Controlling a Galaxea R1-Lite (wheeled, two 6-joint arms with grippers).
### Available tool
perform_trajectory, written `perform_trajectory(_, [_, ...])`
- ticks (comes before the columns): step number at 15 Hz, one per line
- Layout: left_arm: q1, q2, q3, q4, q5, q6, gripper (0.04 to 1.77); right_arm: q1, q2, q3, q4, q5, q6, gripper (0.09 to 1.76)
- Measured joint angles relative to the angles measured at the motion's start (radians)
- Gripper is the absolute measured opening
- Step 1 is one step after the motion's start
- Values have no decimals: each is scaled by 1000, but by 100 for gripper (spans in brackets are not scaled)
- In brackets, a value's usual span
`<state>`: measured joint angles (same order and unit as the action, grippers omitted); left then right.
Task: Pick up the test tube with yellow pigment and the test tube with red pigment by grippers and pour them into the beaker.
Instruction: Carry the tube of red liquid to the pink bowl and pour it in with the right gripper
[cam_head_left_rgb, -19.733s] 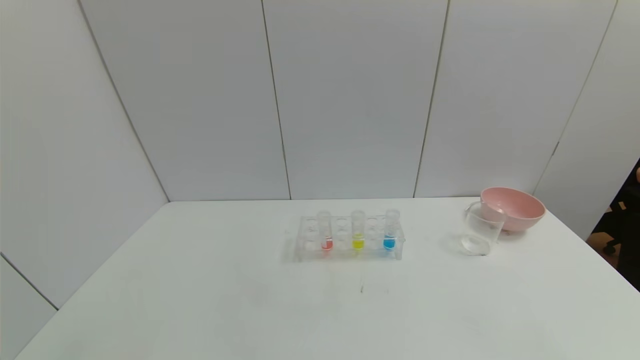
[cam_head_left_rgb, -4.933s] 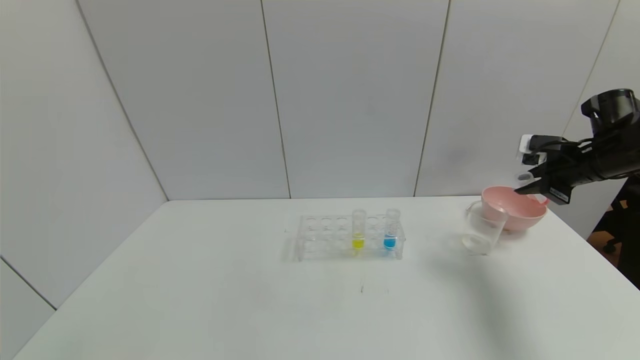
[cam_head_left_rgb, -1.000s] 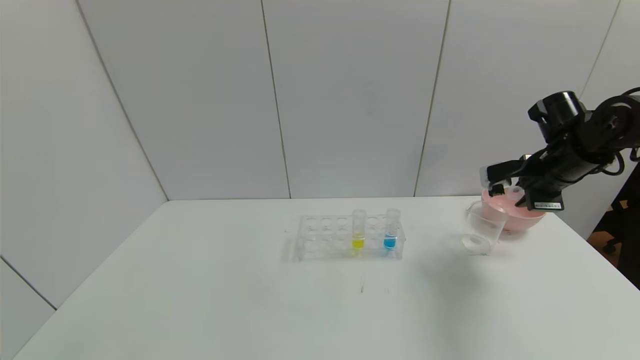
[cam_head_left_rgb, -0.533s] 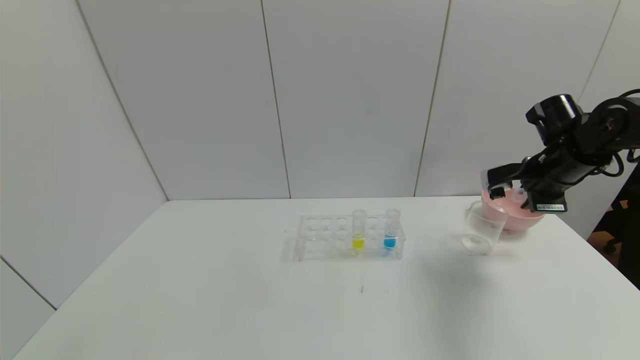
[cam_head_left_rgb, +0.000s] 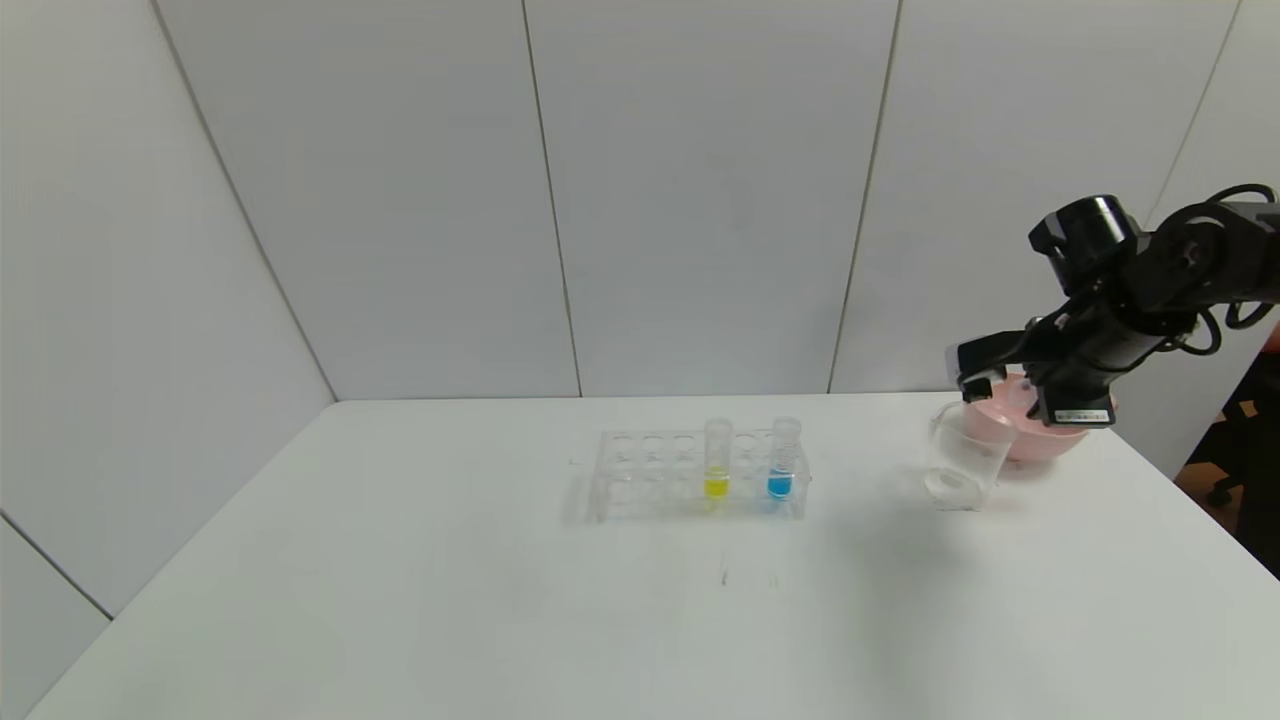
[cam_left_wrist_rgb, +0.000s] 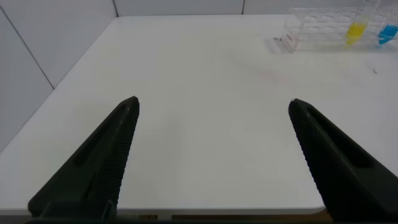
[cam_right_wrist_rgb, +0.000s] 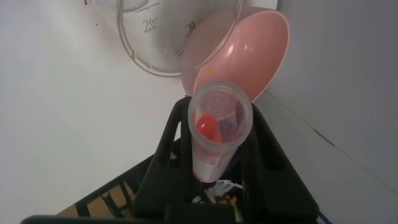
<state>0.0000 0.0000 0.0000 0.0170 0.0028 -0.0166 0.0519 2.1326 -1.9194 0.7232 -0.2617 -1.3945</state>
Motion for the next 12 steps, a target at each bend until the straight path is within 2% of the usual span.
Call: perform_trajectory(12, [0,0,0,0,0,0,172,14,12,-23,15,-96,-5,50])
